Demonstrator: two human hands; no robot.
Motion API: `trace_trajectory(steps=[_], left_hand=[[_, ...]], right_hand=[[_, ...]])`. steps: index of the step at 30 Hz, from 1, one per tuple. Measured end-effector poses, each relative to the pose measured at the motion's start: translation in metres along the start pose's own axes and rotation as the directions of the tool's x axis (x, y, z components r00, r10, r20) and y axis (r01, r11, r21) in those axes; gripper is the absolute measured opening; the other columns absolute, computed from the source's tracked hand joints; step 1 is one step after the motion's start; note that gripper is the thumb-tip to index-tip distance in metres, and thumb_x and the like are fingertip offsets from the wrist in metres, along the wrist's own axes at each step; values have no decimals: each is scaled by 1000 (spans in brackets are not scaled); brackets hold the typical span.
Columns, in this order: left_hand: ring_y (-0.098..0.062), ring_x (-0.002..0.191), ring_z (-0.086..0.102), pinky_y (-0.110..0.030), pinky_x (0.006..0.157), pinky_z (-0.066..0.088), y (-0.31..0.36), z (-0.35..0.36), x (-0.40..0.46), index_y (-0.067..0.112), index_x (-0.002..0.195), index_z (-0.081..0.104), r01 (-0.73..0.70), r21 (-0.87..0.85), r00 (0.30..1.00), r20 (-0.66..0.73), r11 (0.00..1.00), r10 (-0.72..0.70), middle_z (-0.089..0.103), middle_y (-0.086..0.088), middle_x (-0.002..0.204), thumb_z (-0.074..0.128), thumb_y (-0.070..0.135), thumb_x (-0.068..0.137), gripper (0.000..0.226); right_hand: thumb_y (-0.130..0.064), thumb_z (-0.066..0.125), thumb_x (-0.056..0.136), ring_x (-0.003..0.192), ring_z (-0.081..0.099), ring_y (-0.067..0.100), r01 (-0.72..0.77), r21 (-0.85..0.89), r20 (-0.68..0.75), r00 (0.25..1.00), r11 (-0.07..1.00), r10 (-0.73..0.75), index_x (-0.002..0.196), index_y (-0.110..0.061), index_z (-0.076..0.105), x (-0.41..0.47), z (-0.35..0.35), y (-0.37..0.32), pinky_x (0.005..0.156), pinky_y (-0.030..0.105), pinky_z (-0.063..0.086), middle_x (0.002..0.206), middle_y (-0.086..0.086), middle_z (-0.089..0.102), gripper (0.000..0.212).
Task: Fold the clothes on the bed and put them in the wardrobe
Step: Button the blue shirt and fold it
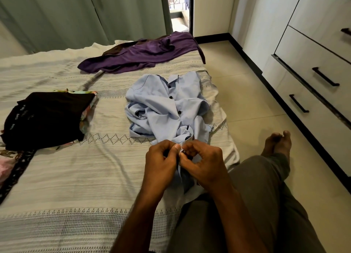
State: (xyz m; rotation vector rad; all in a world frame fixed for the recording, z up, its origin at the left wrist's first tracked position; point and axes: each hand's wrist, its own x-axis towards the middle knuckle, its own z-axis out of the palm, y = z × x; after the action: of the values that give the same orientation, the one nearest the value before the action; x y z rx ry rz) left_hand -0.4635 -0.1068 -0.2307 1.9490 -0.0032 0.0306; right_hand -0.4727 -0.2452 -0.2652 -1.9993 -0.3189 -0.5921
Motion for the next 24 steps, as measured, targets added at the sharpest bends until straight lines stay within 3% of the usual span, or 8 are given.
trace_trajectory(steps=[2, 4, 6, 10, 15, 18, 20, 24], left_hand=[[-8, 60, 53, -26, 60, 45, -2, 1, 0, 4, 72, 63, 22, -103, 1000, 12, 994, -21, 59, -2, 62, 59, 10, 99, 29], [-13, 67, 56, -29, 64, 47, -1, 4, -1, 0, 79, 63, 52, -225, 998, 50, 973, -42, 60, -7, 69, 53, 12, 103, 28], [-15, 73, 61, -27, 67, 50, 2, 8, -4, 0, 87, 65, 121, -338, 991, 97, 933, -93, 64, -7, 74, 48, 16, 105, 30], [-12, 77, 70, -19, 64, 52, 6, 16, -8, 5, 97, 70, 238, -461, 969, 171, 855, -177, 73, -6, 81, 46, 19, 106, 30], [-19, 76, 66, -27, 66, 53, 1, 27, -5, 7, 98, 71, 215, -382, 976, 62, 899, -208, 72, -15, 85, 50, 24, 105, 28], [-20, 79, 68, -28, 66, 53, -1, 28, -3, 7, 100, 69, 212, -395, 975, 22, 894, -222, 73, -12, 89, 49, 25, 106, 27], [-25, 83, 68, -29, 65, 52, -1, 26, 1, 5, 102, 65, 217, -466, 972, 18, 858, -236, 73, -15, 95, 47, 24, 106, 27], [-27, 87, 63, -39, 72, 51, -6, 16, 9, 8, 99, 58, 174, -498, 974, -39, 849, -223, 67, -22, 100, 42, 26, 108, 25]], right_hand=[[-10, 78, 82, 75, 65, 2, -15, 74, -11, 1000, 997, 16, 94, -10, 74, 0, 2, 0, 69, 11, 51, 81, -5, 71, 12], [-16, 76, 84, 82, 70, 4, -93, 215, -31, 994, 972, 102, 97, -12, 76, 0, 3, 0, 76, 19, 55, 89, -7, 75, 14], [-20, 74, 86, 88, 73, 14, -164, 352, -22, 983, 922, 184, 99, -14, 76, -1, 4, 0, 80, 27, 59, 92, -6, 76, 15], [-16, 74, 85, 92, 74, 19, -230, 464, -22, 962, 856, 271, 98, -21, 76, -3, 4, 3, 83, 31, 59, 94, -5, 77, 14], [-5, 74, 85, 99, 73, 17, -225, 454, -71, 955, 862, 287, 105, -16, 75, -4, 5, 8, 88, 32, 59, 101, -1, 77, 22], [-1, 74, 86, 103, 72, 20, -233, 506, -27, 958, 830, 285, 110, -11, 74, -3, 4, 6, 91, 38, 59, 106, 2, 76, 27], [4, 77, 82, 103, 72, 19, -267, 522, 28, 955, 810, 296, 113, -11, 71, -4, 4, 6, 90, 33, 58, 106, -1, 76, 34], [-1, 81, 80, 92, 71, 9, -315, 316, 4, 944, 895, 331, 103, -15, 70, -6, 3, 17, 78, 20, 55, 93, -10, 73, 29]])
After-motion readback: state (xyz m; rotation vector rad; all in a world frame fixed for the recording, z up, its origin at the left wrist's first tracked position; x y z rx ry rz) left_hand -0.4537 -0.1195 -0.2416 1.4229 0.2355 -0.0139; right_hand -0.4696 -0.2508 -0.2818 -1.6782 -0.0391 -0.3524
